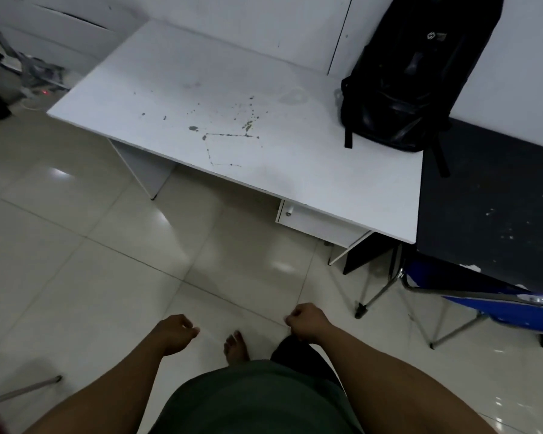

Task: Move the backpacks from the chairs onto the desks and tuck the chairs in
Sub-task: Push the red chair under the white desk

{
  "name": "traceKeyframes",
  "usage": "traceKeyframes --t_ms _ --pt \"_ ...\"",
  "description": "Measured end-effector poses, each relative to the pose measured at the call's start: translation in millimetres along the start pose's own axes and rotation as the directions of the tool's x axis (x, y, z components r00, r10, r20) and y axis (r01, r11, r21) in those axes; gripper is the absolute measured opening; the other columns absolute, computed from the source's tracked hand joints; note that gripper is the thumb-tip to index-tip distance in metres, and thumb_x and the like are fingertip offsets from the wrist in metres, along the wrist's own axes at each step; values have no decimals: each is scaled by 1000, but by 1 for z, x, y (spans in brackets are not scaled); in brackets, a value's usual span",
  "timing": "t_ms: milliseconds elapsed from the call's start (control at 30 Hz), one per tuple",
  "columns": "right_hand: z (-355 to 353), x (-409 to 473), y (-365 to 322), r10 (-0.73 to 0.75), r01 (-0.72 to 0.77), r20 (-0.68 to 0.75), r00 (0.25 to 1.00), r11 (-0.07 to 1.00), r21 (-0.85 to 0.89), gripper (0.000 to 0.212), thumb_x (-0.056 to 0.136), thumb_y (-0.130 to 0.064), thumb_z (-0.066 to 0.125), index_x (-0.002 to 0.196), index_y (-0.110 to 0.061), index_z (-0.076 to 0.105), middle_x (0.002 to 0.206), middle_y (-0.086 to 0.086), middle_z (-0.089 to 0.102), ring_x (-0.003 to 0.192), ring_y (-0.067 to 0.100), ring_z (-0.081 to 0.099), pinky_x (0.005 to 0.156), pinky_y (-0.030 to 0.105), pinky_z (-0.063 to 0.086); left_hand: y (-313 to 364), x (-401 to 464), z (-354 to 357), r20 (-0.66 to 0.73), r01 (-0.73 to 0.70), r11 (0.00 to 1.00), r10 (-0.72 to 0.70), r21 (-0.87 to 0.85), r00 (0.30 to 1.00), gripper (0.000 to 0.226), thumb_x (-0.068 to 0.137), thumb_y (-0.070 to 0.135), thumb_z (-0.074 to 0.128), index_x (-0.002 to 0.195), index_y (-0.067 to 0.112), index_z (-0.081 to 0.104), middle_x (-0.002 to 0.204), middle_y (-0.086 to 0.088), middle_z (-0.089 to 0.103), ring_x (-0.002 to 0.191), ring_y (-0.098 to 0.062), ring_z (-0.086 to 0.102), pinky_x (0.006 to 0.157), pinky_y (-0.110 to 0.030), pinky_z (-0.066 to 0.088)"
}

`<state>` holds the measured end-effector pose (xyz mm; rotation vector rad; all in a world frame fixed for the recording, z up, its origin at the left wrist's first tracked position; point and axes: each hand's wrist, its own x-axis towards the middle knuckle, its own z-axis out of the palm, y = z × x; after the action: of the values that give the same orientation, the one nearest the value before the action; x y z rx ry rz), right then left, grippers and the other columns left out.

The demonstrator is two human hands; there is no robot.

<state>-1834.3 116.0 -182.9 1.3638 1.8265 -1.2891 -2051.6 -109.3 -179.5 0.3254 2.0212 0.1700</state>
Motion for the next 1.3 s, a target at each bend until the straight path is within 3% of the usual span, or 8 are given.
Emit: traceKeyframes --t_ms 267,367,500,600,733,900,1100,1300 --pt "6 -22 19 -23 22 -35 999 1000 -13 19 96 -29 60 90 -11 60 87 4 61 81 21 58 51 18 37 -14 -14 15 -40 -9 998 7 -64 999 45 94 38 61 129 9 56 126 -14 61 114 -28 59 99 -35 49" --pt "12 -33 32 -20 19 -26 999 999 -27 20 95 -30 61 80 -18 56 85 2 60 83 21 58 51 19 37 -6 -25 34 -54 -59 991 53 -122 997 42 91 40 65 122 12 60 121 -13 63 109 -26 61 97 -38 52" --pt "23 -49 57 -41 42 14 999 995 -87 20 96 -33 59 96 -13 59 98 6 61 88 22 57 53 18 38 0 -52 64 -53 -92 986 85 -142 995 40 91 42 64 120 14 62 119 -11 65 108 -27 62 94 -32 51" --pt "39 -64 78 -31 36 48 998 994 -101 22 97 -30 57 96 -8 60 97 10 65 85 23 62 52 21 42 -9 -77 90 -46 -86 990 81 -110 996 40 92 44 62 120 16 62 123 -10 63 111 -25 61 87 -26 48" --pt "65 -82 105 14 10 119 993 981 -196 33 98 -27 53 109 2 63 105 20 72 88 32 71 68 34 56 -25 -104 118 -72 -77 991 70 -111 995 42 92 44 61 124 16 60 126 -7 61 113 -23 59 81 -23 44" --pt "104 -101 114 6 47 182 983 956 -288 22 96 -25 54 101 -4 59 111 19 71 94 31 70 67 32 53 -69 -134 141 -102 -22 986 5 -167 995 40 93 45 60 123 18 59 123 -8 62 110 -25 61 81 -25 43" --pt "137 -118 95 -55 116 183 982 932 -344 35 96 -27 53 113 2 63 113 16 70 102 30 68 69 28 49 -138 -163 151 -120 85 985 -103 -151 987 43 93 45 59 126 17 58 126 -7 62 111 -24 61 92 -29 48" --pt "199 -139 75 -83 115 112 990 940 -321 35 97 -28 53 113 1 64 110 14 70 99 28 68 64 26 47 -196 -179 131 -133 26 992 -43 -125 990 42 93 44 60 125 17 59 127 -6 62 113 -23 60 91 -27 46"
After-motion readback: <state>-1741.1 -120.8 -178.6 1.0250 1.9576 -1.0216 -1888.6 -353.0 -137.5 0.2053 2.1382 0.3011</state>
